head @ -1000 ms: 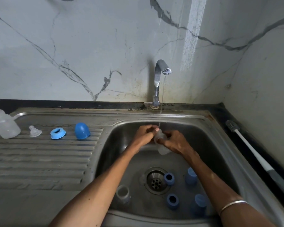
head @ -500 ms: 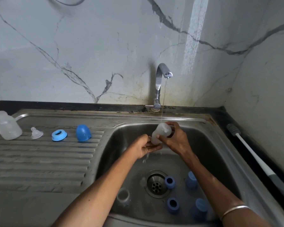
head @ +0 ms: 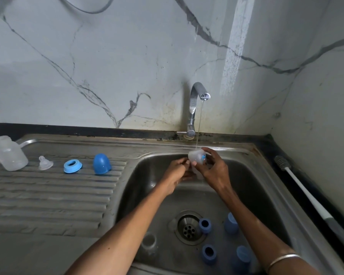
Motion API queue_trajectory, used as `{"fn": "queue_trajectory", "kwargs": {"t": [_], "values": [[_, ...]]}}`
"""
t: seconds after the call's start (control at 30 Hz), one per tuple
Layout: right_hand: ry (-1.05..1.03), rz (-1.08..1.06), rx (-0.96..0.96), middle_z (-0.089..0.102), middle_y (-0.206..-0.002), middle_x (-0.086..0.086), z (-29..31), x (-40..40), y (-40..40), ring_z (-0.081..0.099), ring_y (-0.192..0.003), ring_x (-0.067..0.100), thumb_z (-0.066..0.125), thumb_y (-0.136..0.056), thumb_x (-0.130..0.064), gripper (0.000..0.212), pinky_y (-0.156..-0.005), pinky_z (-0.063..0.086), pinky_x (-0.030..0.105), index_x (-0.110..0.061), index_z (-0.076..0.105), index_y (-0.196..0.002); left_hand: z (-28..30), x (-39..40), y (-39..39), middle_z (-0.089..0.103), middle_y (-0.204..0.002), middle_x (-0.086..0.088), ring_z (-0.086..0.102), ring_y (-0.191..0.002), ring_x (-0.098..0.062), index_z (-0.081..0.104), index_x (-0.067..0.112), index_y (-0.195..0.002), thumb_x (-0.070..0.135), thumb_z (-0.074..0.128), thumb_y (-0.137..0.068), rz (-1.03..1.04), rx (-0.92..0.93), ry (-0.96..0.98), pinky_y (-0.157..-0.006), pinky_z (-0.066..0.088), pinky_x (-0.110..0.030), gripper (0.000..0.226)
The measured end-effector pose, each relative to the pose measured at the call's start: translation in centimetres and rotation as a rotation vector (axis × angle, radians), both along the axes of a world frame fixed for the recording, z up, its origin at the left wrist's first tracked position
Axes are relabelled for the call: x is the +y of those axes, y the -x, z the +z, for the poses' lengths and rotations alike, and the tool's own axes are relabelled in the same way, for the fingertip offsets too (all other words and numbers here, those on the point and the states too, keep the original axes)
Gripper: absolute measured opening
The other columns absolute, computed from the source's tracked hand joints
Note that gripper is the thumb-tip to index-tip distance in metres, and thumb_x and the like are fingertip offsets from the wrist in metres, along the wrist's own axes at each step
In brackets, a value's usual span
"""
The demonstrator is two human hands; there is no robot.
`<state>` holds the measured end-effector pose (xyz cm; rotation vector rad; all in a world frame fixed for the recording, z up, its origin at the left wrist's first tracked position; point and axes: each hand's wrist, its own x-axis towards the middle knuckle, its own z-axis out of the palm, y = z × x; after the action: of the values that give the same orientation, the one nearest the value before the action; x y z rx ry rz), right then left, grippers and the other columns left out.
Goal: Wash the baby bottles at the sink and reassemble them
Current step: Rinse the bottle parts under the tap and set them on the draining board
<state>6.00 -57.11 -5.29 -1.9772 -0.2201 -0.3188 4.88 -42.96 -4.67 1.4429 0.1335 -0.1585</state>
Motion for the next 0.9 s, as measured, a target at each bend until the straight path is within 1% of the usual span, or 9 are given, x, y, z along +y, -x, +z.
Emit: {"fn": "queue_trajectory", "kwargs": {"t": [0.13, 0.23, 0.3, 0.37, 0.47, 0.53, 0.63, 0.73, 0.9], "values": [[-0.003, 0.027, 0.054, 0.055, -0.137, 0.008, 0.0, 0.1, -0.1, 0.055, -0.120, 0.021, 0.077, -0.082, -0.026, 0.065, -0.071, 0.043, 0.011, -0.022, 0.045, -0.138, 0.1, 0.0, 0.0, 0.072, -0.107, -0.012, 0.071, -0.097, -0.028, 0.061, 0.017, -0.122, 0.032, 0.044, -0.106, -0.010, -0.005, 0.109, -0.095, 0.055, -0.046, 0.027], [0.059, 0.062, 0.052, 0.061, -0.128, 0.002, 0.0, 0.2, -0.1, 0.058, -0.113, 0.013, 0.079, -0.079, -0.031, 0.058, -0.075, 0.043, 0.011, -0.024, 0.052, -0.131, 0.0, 0.3, -0.2, 0.073, -0.112, -0.017, 0.070, -0.105, -0.037, 0.066, 0.018, -0.120, 0.045, 0.055, -0.099, -0.030, 0.002, 0.096, -0.094, 0.056, -0.052, 0.035], [0.098, 0.093, 0.078, 0.062, -0.125, -0.002, -0.1, 0.3, -0.2, 0.058, -0.108, 0.008, 0.080, -0.079, -0.029, 0.058, -0.077, 0.042, 0.011, -0.025, 0.054, -0.131, 0.0, 0.5, -0.3, 0.074, -0.108, -0.017, 0.071, -0.101, -0.038, 0.067, 0.018, -0.119, 0.039, 0.063, -0.096, -0.005, -0.002, 0.066, -0.092, 0.057, -0.054, 0.031], [0.110, 0.118, 0.111, 0.061, -0.124, -0.004, -0.2, 0.3, -0.1, 0.054, -0.105, 0.005, 0.080, -0.078, -0.025, 0.062, -0.075, 0.040, 0.009, -0.024, 0.052, -0.133, -0.2, 0.7, -0.4, 0.075, -0.103, -0.015, 0.073, -0.095, -0.036, 0.069, 0.023, -0.110, 0.039, 0.066, -0.095, 0.015, -0.015, 0.030, -0.088, 0.059, -0.053, 0.022], [0.098, 0.118, 0.142, 0.058, -0.119, -0.005, -0.4, 0.3, -0.1, 0.054, -0.103, 0.007, 0.082, -0.077, -0.021, 0.064, -0.076, 0.042, 0.011, -0.020, 0.050, -0.132, -0.2, 1.0, -0.2, 0.076, -0.100, -0.012, 0.075, -0.089, -0.030, 0.068, 0.023, -0.105, 0.040, 0.071, -0.091, 0.045, -0.050, -0.048, -0.078, 0.062, -0.048, 0.022], [0.100, 0.120, 0.169, 0.058, -0.119, -0.005, -0.6, 0.3, -0.1, 0.056, -0.102, 0.008, 0.082, -0.077, -0.023, 0.063, -0.075, 0.043, 0.012, -0.020, 0.050, -0.131, -0.1, 1.2, 0.0, 0.075, -0.099, -0.012, 0.075, -0.088, -0.028, 0.066, 0.020, -0.102, 0.034, 0.075, -0.088, 0.083, -0.053, -0.019, -0.076, 0.062, -0.047, 0.022], [0.127, 0.160, 0.216, 0.062, -0.121, -0.001, -0.9, 0.3, -0.1, 0.060, -0.104, 0.012, 0.081, -0.077, -0.029, 0.060, -0.074, 0.048, 0.015, -0.019, 0.055, -0.129, 0.2, 1.6, 0.4, 0.074, -0.094, -0.012, 0.074, -0.088, -0.028, 0.064, 0.017, -0.099, 0.026, 0.078, -0.086, 0.119, -0.029, 0.060, -0.077, 0.062, -0.044, 0.021], [0.062, 0.143, 0.216, 0.062, -0.118, 0.001, -0.3, 0.5, 0.5, 0.062, -0.103, 0.016, 0.085, -0.072, -0.029, 0.064, -0.085, 0.055, 0.030, -0.018, 0.055, -0.128, 0.7, 2.8, 1.0, 0.073, -0.101, -0.019, 0.073, -0.091, -0.033, 0.065, 0.009, -0.105, 0.024, 0.075, -0.087, 0.114, 0.046, 0.104, -0.085, 0.060, -0.045, 0.026], [-0.021, 0.146, 0.153, 0.057, -0.117, -0.004, 1.2, 0.8, 2.1, 0.058, -0.104, 0.014, 0.090, -0.063, -0.032, 0.075, -0.088, 0.054, 0.033, -0.022, 0.049, -0.125, 1.5, 6.0, 2.1, 0.073, -0.111, -0.017, 0.070, -0.101, -0.028, 0.067, 0.006, -0.115, 0.013, 0.075, -0.084, -0.034, 0.041, -0.009, -0.091, 0.058, -0.039, 0.032]]}}
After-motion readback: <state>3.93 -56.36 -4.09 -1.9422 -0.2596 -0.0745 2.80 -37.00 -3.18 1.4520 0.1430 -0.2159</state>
